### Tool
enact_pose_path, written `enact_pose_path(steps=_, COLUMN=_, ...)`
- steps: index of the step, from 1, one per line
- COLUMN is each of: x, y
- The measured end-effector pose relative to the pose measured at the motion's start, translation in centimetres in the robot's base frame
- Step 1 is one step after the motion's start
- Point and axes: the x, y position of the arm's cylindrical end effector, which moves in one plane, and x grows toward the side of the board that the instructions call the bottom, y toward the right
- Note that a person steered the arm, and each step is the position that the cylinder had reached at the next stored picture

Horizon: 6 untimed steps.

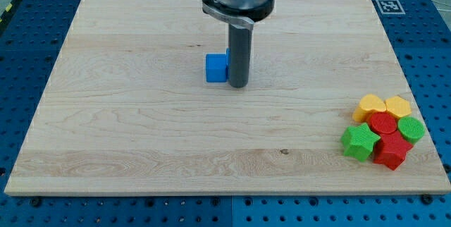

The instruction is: Adjust the blue blocks at the center of the board

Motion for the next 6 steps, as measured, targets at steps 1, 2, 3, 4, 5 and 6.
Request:
enact_pose_path(steps=1, x=2.7, y=0.9)
enact_pose_path(steps=2, x=1.3, y=-1.3)
enact_pose_path(steps=3, x=-0.2, y=-1.3)
enact_pose_path(steps=4, x=-0.2, y=-1.3)
enact_pose_path(steps=5, x=-0.2, y=-3.0)
enact_pose_path(steps=6, x=-0.8, y=-3.0)
